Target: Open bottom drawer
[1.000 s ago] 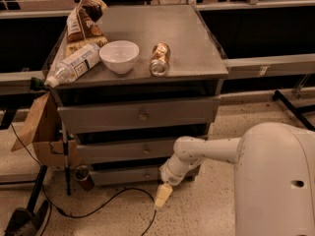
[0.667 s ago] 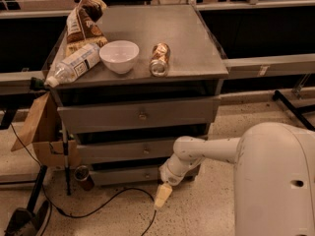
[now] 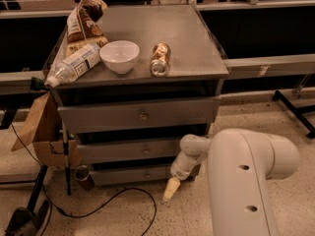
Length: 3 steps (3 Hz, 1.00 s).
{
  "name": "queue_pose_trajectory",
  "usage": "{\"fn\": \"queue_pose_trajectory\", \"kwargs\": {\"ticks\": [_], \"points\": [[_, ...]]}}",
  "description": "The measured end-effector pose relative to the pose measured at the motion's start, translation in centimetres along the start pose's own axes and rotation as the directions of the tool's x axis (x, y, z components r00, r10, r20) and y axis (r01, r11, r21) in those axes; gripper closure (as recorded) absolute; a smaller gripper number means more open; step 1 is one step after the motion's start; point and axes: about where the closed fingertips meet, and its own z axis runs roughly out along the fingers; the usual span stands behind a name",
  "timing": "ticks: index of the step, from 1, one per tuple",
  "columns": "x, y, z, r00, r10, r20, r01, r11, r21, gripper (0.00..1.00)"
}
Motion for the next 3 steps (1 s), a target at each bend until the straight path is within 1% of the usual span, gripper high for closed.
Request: {"fn": "queue_pose_trajectory", "kwargs": {"ticks": [1, 2, 3], "points": [[3.0, -4.1, 2.7, 0.997, 0.074, -0.002, -0.074, 0.9972, 0.002, 0.00], [3.9, -6.4, 3.9, 0.998, 0.055, 0.026, -0.056, 0.9969, 0.055, 0.00], [2.6, -7.7, 4.0, 0.998, -0.017, 0.055, 0.009, 0.9886, 0.150, 0.00]]}}
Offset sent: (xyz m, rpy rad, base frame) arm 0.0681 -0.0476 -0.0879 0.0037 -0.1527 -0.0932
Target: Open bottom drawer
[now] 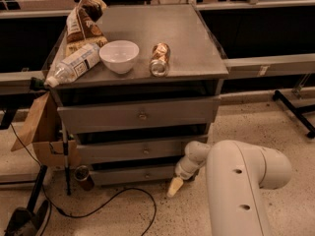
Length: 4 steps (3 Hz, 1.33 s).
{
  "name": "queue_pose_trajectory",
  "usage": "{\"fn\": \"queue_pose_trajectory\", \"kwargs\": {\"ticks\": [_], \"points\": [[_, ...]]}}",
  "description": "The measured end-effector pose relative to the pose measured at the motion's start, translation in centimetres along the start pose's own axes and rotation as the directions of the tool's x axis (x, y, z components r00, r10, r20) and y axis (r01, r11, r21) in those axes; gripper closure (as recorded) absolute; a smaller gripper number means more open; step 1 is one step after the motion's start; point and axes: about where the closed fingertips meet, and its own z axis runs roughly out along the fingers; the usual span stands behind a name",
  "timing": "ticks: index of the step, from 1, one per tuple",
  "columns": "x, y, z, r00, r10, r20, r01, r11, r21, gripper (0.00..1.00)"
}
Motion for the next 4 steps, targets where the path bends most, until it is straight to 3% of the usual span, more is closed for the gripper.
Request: {"fn": "queue_pose_trajectory", "kwargs": {"ticks": [2, 3, 4], "points": [[-0.2, -1.1, 2.3, 0.995, -0.086, 0.043, 0.083, 0.9934, 0.079, 0.00], [0.6, -1.9, 3.6, 0.989, -0.129, 0.074, 0.119, 0.9851, 0.124, 0.00], [0.7, -2.5, 3.8, 0.976, -0.192, 0.103, 0.170, 0.9673, 0.188, 0.00]]}}
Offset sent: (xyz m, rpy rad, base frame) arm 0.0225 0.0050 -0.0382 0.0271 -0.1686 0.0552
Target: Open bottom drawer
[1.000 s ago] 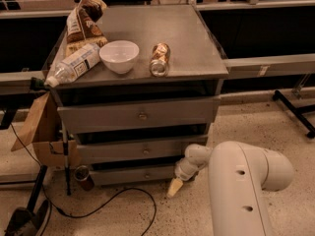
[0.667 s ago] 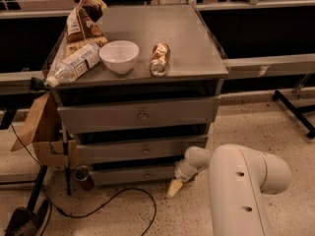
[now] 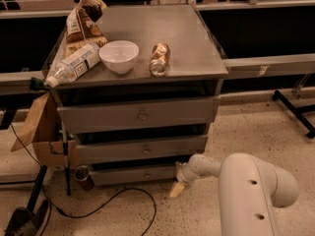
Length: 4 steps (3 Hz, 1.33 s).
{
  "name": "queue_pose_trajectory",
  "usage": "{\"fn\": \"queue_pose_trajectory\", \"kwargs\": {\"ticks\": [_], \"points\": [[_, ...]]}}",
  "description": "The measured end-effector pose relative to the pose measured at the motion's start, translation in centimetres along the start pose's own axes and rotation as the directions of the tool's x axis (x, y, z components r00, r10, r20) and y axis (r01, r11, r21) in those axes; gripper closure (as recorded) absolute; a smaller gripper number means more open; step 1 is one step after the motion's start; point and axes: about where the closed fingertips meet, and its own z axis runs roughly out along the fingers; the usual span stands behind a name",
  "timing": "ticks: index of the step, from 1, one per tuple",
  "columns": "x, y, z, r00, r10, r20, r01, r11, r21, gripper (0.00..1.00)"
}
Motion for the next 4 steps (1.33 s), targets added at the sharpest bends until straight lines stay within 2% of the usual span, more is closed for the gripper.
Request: {"fn": "queue_pose_trajectory", "kwargs": {"ticks": [2, 3, 4], "points": [[-0.7, -1.2, 0.7, 0.993, -0.101, 0.060, 0.097, 0.9933, 0.063, 0.00], [-1.2, -1.7, 0.9, 0.989, -0.128, 0.072, 0.123, 0.9898, 0.072, 0.00], [-0.9, -2.2, 1.9, 0.992, -0.105, 0.073, 0.103, 0.9939, 0.042, 0.00]]}}
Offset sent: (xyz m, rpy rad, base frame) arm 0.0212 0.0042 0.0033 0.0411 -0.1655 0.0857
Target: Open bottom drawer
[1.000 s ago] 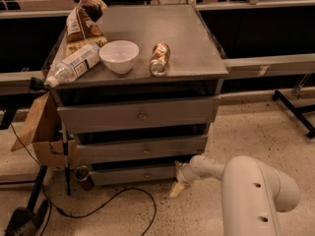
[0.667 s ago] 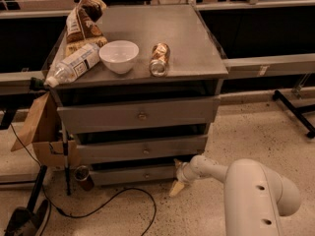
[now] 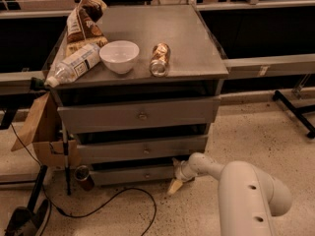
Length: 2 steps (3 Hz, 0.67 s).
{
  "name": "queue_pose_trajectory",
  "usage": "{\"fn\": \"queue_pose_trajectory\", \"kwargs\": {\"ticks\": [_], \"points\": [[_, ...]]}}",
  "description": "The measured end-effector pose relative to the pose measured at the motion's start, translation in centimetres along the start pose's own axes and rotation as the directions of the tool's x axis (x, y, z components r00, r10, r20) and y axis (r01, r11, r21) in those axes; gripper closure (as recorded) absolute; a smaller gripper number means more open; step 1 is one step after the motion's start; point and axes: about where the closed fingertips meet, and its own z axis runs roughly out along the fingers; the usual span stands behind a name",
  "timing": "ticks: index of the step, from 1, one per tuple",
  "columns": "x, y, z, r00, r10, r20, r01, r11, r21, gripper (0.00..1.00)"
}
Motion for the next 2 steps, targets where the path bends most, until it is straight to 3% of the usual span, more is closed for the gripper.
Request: {"fn": "queue_pose_trajectory", "kwargs": {"ticks": [1, 2], "points": [[1.09, -0.61, 1.07, 0.997, 0.064, -0.031, -0.066, 0.9969, -0.044, 0.19], [1.39, -0.71, 0.98, 0.995, 0.095, -0.043, -0.098, 0.9935, -0.058, 0.41]]}}
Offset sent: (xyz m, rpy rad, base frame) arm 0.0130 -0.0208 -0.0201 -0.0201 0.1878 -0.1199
